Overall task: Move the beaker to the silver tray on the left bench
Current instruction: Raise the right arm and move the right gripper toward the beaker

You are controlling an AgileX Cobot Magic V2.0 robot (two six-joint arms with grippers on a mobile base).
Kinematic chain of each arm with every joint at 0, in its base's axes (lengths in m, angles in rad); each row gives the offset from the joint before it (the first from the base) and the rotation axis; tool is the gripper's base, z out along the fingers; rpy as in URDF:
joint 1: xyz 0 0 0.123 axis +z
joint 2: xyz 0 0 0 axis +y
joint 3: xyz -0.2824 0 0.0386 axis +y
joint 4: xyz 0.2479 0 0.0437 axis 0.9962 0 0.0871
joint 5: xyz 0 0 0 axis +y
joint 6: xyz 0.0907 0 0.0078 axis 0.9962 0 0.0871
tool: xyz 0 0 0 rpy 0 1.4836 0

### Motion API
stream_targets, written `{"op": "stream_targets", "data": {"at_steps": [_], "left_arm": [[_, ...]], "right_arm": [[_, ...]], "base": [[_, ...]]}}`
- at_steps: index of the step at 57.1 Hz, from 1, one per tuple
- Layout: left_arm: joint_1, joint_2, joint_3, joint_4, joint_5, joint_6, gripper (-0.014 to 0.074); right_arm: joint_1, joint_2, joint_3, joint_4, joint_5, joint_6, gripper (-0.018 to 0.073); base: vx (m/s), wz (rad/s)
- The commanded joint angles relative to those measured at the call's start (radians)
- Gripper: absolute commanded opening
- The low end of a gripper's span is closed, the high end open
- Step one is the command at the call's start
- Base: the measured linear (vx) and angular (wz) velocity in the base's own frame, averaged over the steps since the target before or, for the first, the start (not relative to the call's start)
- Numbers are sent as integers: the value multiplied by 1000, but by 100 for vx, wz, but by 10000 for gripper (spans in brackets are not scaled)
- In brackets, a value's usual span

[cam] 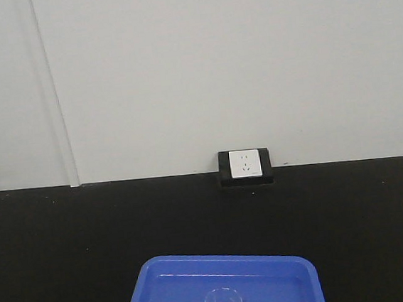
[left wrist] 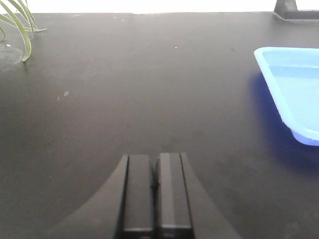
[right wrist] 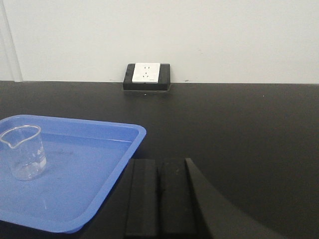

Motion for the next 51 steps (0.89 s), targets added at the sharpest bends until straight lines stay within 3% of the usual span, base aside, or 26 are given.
{"op": "stream_targets", "data": {"at_steps": [1, 18, 29, 38, 51], "left_arm": [[-6, -16, 28, -2, -78, -6, 1], [-6, -16, 28, -2, -78, -6, 1], [-6, -16, 28, -2, -78, -6, 1], [-6, -16, 28, -2, -78, -6, 1], [-6, -16, 28, -2, -78, -6, 1]], "right_arm": [[-7, -17, 12, -6, -78, -7, -11], [-7, -17, 12, 1, -101, -4, -11], [-7, -15, -33, 1, -262, -4, -11], [-7, 86, -247, -3, -250, -15, -11], [-7, 491, -599, -32, -249, -64, -11]], "base": [[0, 0], [0, 0], [0, 0], [0, 0], [0, 0]]}}
